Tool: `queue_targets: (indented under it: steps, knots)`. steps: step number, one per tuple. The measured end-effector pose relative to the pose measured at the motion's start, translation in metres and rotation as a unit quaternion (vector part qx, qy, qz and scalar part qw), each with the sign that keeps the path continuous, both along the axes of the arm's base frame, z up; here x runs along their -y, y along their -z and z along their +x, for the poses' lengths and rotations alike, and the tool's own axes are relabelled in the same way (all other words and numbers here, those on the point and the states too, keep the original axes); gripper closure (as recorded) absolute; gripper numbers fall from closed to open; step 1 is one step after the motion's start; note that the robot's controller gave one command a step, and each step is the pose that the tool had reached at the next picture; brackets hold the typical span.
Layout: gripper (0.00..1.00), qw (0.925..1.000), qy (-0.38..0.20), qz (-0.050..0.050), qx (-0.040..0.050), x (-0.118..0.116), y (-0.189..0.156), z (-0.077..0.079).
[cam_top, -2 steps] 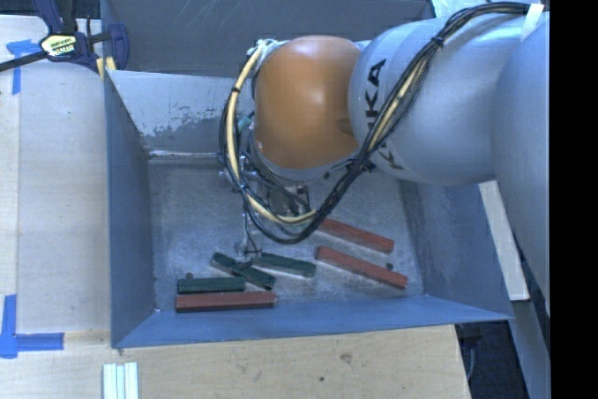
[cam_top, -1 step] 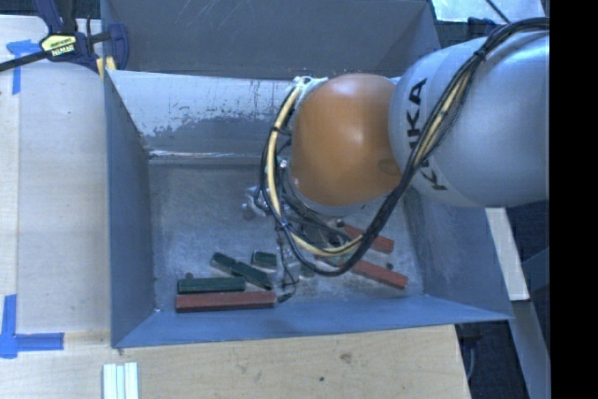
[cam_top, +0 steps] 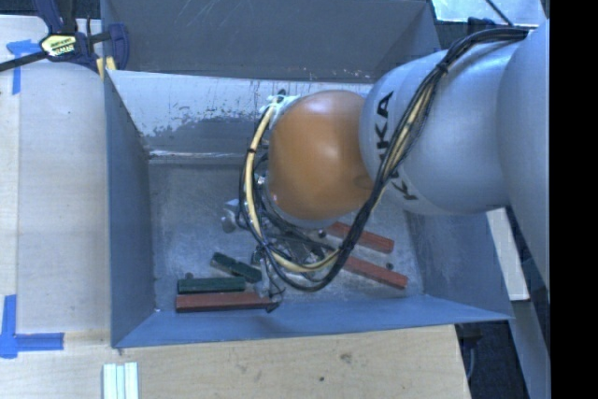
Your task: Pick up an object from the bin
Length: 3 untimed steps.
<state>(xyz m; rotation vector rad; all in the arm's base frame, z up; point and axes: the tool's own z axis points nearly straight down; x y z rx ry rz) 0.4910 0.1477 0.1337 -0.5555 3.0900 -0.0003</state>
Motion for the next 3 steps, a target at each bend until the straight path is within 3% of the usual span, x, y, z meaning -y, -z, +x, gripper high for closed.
queue_targets:
  steps: [1, 2, 3]
  knots:
    - [0.0, 0.9996, 0.029, -0.002, -0.0046, -0.0085, 0.0653, 0.0033]
    - [1.0, 0.9991, 0.043, -0.001, -0.0023, -0.011, 0.0608, 0.0048]
    - [1.0, 0.999, 0.044, -0.001, -0.0023, -0.011, 0.0608, 0.0048]
